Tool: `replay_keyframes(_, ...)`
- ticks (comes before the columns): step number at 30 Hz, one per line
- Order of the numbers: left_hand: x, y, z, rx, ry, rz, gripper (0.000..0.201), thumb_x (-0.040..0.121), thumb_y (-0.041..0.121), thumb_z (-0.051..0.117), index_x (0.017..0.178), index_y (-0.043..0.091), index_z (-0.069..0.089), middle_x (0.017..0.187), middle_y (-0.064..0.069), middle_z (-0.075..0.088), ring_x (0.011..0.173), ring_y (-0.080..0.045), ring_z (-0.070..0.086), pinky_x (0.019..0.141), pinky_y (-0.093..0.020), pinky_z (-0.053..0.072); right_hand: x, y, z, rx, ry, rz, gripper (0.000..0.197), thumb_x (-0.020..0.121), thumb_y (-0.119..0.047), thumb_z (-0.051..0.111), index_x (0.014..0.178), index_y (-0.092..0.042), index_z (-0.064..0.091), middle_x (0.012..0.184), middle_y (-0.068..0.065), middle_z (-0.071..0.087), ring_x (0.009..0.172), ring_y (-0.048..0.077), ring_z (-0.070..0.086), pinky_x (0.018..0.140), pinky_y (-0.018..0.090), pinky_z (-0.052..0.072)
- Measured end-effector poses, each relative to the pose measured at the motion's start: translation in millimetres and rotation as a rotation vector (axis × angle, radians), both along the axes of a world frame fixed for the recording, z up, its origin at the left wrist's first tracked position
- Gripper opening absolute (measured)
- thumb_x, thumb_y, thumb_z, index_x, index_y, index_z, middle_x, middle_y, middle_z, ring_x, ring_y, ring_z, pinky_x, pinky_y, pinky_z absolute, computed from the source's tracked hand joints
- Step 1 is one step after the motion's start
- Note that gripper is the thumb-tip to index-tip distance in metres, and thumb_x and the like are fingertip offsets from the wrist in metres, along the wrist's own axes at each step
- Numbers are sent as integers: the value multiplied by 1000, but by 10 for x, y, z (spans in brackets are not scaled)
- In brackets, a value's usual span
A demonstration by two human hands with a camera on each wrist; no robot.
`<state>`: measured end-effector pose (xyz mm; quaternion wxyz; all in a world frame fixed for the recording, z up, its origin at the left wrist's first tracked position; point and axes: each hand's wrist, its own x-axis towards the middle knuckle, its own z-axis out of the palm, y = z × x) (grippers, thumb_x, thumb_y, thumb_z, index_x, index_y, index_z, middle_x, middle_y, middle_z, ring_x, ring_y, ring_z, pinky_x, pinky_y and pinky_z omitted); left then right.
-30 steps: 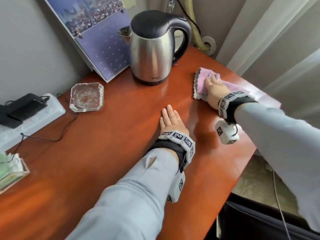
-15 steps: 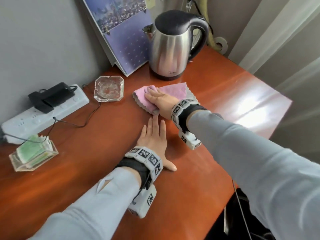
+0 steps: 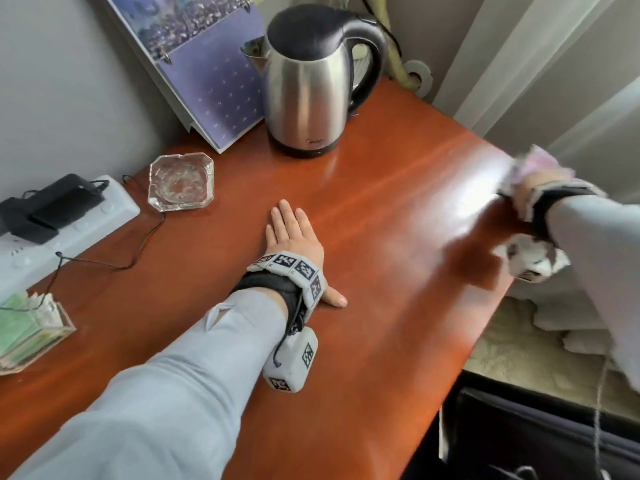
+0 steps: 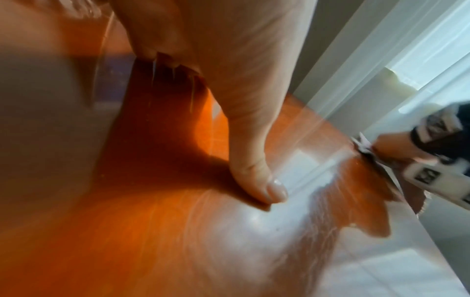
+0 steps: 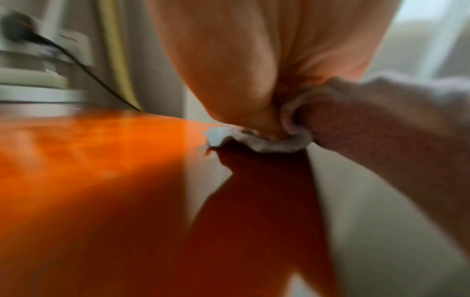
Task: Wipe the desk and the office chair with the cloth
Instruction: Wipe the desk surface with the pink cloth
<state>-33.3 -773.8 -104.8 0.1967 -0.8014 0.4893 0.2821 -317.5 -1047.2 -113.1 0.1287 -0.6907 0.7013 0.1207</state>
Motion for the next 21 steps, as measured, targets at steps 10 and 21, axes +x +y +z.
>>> replay_keyframes(10, -233, -683, 2, -116, 5, -149, 170, 44, 80, 80, 150, -8, -19, 157, -31, -25, 150, -41, -16, 123, -48, -3, 1086, 724, 36, 35, -308, 536, 79, 82, 0, 58, 152, 0, 21, 160, 23, 13, 147, 36, 21, 118, 34, 19)
replay_keyframes(21, -86, -1401, -289, -252, 3, -110, 144, 65, 60, 84, 153, -7, -9, 161, -27, -11, 151, -42, -5, 121, -52, 3, 2006, 19, -153, 46, -286, 781, 73, 94, -12, 53, 156, -8, 15, 164, 14, 4, 150, 34, 3, 122, 38, 8)
